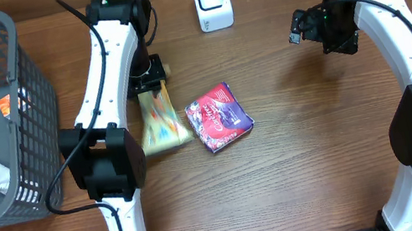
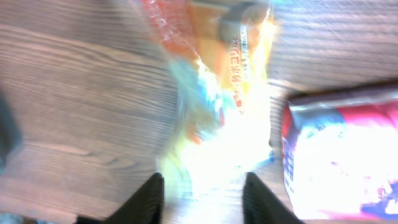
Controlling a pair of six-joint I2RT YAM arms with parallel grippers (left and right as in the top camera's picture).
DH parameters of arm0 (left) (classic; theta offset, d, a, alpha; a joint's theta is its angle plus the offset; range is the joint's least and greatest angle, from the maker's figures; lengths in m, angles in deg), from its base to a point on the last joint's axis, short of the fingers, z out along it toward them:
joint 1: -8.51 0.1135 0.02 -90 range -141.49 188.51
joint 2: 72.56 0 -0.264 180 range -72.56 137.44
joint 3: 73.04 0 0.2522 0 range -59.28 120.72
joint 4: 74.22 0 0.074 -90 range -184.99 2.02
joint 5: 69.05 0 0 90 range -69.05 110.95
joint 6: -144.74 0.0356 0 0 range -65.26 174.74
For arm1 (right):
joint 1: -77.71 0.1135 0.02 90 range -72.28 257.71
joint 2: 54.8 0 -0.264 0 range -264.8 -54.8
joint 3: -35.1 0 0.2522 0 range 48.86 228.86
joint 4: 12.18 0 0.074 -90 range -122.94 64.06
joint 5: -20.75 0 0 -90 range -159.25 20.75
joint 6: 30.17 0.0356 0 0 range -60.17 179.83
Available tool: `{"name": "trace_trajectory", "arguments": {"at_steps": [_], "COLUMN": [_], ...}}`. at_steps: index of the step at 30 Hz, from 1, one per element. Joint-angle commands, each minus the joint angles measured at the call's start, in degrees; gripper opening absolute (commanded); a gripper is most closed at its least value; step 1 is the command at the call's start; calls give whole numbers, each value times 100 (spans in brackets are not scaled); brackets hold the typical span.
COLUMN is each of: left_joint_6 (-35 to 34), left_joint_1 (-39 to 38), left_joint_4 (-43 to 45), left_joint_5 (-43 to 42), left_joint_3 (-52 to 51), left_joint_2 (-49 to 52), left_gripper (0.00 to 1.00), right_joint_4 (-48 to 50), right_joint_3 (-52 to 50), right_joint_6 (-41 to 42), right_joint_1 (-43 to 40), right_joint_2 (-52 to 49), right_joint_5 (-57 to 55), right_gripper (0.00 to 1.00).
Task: Scan the item barcode
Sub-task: 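Place the yellow snack bag on the table left of the box, then reach into the basket and grasp the white tube with the left gripper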
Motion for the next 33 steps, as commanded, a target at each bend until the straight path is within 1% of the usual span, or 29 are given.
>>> {"name": "trace_trajectory", "arguments": {"at_steps": [1,2,4,5,7,8,10,11,13,14,17,20,23,27,29,31,33], "left_joint_6": [492,516,533,533,535,535,533,531,529,527,422,243,151,-385,-527,-522,-282], "left_joint_1": [9,9,17,31,90,140,271,367,603,734,1303,2103,3226,4599,5160,5460,5615], "left_joint_4": [-15,-15,-15,-15,-15,-15,-13,-13,-13,-13,-11,37,199,216,111,-13,-13], "left_joint_5": [-752,-846,-909,-894,-824,-767,-697,-664,-518,-413,116,483,511,444,118,-157,-205], "left_joint_3": [15,26,107,195,487,710,1158,1427,1945,2164,2752,3012,3032,2959,2852,2789,2640], "left_joint_2": [-70,-87,-162,-229,-376,-492,-721,-872,-1187,-1342,-1849,-2306,-2594,-2446,-2225,-1989,-1744], "left_gripper": [47,46,41,40,43,45,54,61,79,85,100,100,100,100,100,100,100], "right_joint_4": [13,11,11,11,11,11,11,11,11,13,11,13,13,13,11,11,11], "right_joint_3": [162,162,162,162,162,162,162,162,162,162,162,162,162,162,162,162,162], "right_joint_6": [24,24,24,24,26,26,24,24,26,24,26,24,24,24,26,26,24], "right_joint_1": [-2,-2,-2,-2,-2,-2,-2,-2,-2,-2,-2,-2,-2,-2,-2,-2,-2], "right_joint_2": [155,155,155,155,155,155,155,155,155,155,155,155,155,155,155,155,155], "right_joint_5": [-37,-37,-37,-37,-37,-37,-37,-37,-37,-37,-37,-37,-37,-37,-37,-37,-37], "right_gripper": [100,100,100,100,100,100,100,100,100,100,100,100,100,100,100,100,100]}}
